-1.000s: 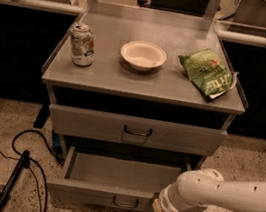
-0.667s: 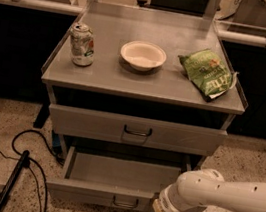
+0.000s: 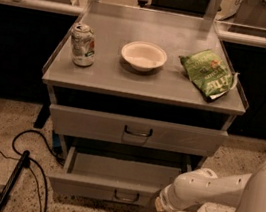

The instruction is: Close middle drawer

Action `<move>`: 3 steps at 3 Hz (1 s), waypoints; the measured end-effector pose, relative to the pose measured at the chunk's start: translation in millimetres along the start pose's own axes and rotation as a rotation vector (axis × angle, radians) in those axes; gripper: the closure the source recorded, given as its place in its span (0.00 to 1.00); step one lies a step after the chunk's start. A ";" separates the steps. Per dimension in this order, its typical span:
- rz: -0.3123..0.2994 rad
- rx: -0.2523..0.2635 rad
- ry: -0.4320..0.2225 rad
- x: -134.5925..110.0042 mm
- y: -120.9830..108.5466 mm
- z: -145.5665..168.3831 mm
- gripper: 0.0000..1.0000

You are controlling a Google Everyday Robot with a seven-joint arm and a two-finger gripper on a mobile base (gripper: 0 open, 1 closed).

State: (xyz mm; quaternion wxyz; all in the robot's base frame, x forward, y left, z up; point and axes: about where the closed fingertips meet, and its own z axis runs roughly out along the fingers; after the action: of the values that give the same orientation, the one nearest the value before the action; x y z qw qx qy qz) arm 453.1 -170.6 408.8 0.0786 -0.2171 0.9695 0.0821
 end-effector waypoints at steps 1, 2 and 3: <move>0.044 0.048 -0.036 -17.8 -23.1 4.8 1.00; 0.085 0.103 -0.096 -40.3 -51.9 1.4 1.00; 0.085 0.102 -0.096 -40.2 -51.4 1.6 1.00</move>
Offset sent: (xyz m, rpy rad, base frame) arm 0.1005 -0.0417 0.0049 -0.0624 -0.2155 -0.1755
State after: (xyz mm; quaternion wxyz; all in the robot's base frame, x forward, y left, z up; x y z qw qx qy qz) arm 511.5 -199.8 408.3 0.1324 -0.1673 0.9759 0.0459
